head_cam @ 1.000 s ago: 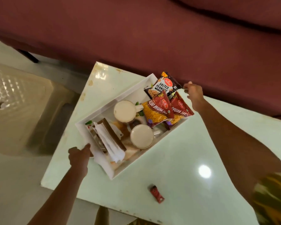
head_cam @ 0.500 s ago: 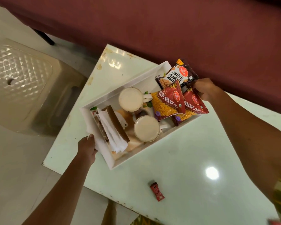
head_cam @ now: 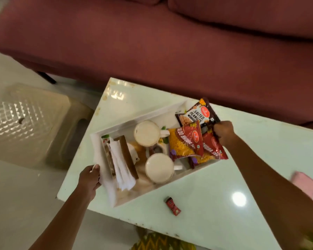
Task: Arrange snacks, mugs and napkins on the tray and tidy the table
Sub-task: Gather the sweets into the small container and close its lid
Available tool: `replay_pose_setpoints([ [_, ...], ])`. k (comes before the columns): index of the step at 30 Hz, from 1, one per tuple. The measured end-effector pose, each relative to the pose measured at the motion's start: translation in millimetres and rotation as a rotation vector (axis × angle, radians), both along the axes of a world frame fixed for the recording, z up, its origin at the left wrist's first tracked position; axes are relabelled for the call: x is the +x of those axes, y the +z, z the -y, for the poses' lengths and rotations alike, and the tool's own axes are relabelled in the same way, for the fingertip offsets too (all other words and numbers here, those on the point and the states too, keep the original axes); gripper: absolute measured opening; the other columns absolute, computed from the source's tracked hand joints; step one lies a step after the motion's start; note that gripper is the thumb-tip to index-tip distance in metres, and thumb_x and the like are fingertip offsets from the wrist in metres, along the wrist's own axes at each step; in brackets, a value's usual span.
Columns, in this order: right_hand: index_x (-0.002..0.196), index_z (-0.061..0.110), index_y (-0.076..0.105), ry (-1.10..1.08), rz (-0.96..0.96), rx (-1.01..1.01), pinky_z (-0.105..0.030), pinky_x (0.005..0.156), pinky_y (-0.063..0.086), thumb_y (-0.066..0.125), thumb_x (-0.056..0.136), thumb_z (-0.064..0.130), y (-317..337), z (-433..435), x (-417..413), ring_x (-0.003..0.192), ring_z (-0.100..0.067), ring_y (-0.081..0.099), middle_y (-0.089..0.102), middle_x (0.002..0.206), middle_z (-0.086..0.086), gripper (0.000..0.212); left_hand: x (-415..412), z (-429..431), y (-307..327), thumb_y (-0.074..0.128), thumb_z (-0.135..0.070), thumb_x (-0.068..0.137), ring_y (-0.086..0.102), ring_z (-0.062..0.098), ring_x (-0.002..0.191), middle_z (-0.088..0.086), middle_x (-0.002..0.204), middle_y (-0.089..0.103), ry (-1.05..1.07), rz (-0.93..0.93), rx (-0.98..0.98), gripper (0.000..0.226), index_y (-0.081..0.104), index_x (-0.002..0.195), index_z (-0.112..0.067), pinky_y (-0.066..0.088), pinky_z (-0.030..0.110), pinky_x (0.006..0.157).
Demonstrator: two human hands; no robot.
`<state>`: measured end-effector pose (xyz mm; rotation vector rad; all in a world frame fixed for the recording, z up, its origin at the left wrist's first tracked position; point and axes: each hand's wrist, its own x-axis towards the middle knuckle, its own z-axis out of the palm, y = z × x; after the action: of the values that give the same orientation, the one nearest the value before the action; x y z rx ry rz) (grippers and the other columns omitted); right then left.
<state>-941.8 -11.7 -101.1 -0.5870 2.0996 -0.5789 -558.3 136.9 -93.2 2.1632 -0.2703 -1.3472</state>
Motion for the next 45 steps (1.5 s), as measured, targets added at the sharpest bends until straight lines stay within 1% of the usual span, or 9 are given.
replay_pose_setpoints([
  [4, 0.094, -0.010, 0.064, -0.136, 0.066, -0.006, -0.046, 0.080, 0.053, 0.060, 0.076, -0.003, 35, -59, -18, 0.079, -0.034, 0.062, 0.061, 0.085, -0.020, 0.020, -2, 0, 37, 0.039, -0.018, 0.097, 0.048, 0.027, 0.084, 0.017, 0.101, 0.048, -0.114, 0.029, -0.028, 0.031, 0.051, 0.113, 0.006, 0.045, 0.038, 0.081],
  [11, 0.098, -0.007, 0.066, -0.318, 0.093, -0.063, -0.044, 0.079, 0.055, 0.062, 0.078, -0.004, 96, -147, -63, 0.075, -0.031, 0.062, 0.063, 0.082, -0.015, 0.021, -35, -6, 86, 0.042, -0.017, 0.097, 0.047, 0.029, 0.093, 0.017, 0.102, 0.050, -0.285, 0.019, -0.037, 0.032, 0.051, 0.119, 0.004, 0.043, 0.042, 0.089],
  [14, 0.100, -0.008, 0.064, -0.380, 0.105, -0.058, -0.035, 0.061, 0.056, 0.061, 0.080, -0.003, 107, -174, -88, 0.063, -0.029, 0.060, 0.062, 0.073, -0.012, 0.021, -58, -1, 98, 0.042, -0.018, 0.096, 0.048, 0.030, 0.093, 0.018, 0.103, 0.052, -0.355, 0.018, -0.042, 0.032, 0.052, 0.119, 0.003, 0.045, 0.039, 0.085],
  [18, 0.098, -0.008, 0.062, -0.445, 0.102, -0.055, -0.013, 0.029, 0.039, 0.060, 0.083, -0.002, 114, -202, -125, 0.053, -0.021, 0.052, 0.054, 0.063, -0.007, 0.017, -98, 12, 104, 0.044, -0.016, 0.096, 0.051, 0.026, 0.073, 0.014, 0.084, 0.055, -0.422, 0.004, -0.063, 0.029, 0.054, 0.116, 0.002, 0.047, 0.031, 0.066],
  [24, 0.103, -0.006, 0.063, -0.454, 0.108, -0.049, -0.021, 0.040, 0.045, 0.057, 0.085, 0.000, 92, -221, -175, 0.057, -0.020, 0.054, 0.056, 0.066, -0.006, 0.020, -154, 33, 83, 0.048, -0.016, 0.094, 0.048, 0.019, 0.061, 0.007, 0.071, 0.051, -0.463, 0.038, -0.074, 0.030, 0.055, 0.116, 0.004, 0.048, 0.015, 0.041],
  [29, 0.102, -0.004, 0.065, -0.437, 0.114, -0.065, -0.035, 0.065, 0.050, 0.059, 0.085, 0.003, 49, -204, -201, 0.071, -0.029, 0.058, 0.058, 0.065, -0.007, 0.020, -180, 48, 39, 0.050, -0.014, 0.093, 0.047, 0.018, 0.061, 0.007, 0.070, 0.049, -0.448, 0.097, -0.063, 0.030, 0.055, 0.116, 0.005, 0.044, 0.012, 0.034],
  [35, 0.097, -0.004, 0.067, -0.434, 0.124, -0.042, -0.038, 0.069, 0.049, 0.058, 0.084, 0.001, -12, -176, -207, 0.069, -0.026, 0.056, 0.058, 0.064, -0.007, 0.016, -178, 81, -22, 0.053, -0.018, 0.092, 0.047, 0.018, 0.062, 0.009, 0.072, 0.049, -0.487, 0.186, -0.059, 0.030, 0.058, 0.115, 0.000, 0.045, 0.011, 0.036],
  [39, 0.099, -0.003, 0.066, -0.436, 0.095, -0.031, -0.037, 0.065, 0.052, 0.057, 0.083, -0.001, -35, -162, -207, 0.060, -0.023, 0.055, 0.057, 0.064, -0.005, 0.018, -182, 98, -44, 0.053, -0.020, 0.092, 0.051, 0.026, 0.075, 0.012, 0.085, 0.054, -0.525, 0.223, -0.066, 0.031, 0.058, 0.116, -0.001, 0.051, 0.023, 0.054],
  [45, 0.098, -0.001, 0.067, -0.444, 0.069, -0.029, -0.028, 0.052, 0.050, 0.061, 0.082, 0.002, -43, -154, -211, 0.054, -0.017, 0.050, 0.056, 0.063, -0.003, 0.017, -189, 104, -54, 0.054, -0.020, 0.091, 0.051, 0.027, 0.077, 0.014, 0.095, 0.054, -0.515, 0.228, -0.075, 0.029, 0.060, 0.115, -0.005, 0.050, 0.015, 0.043],
])
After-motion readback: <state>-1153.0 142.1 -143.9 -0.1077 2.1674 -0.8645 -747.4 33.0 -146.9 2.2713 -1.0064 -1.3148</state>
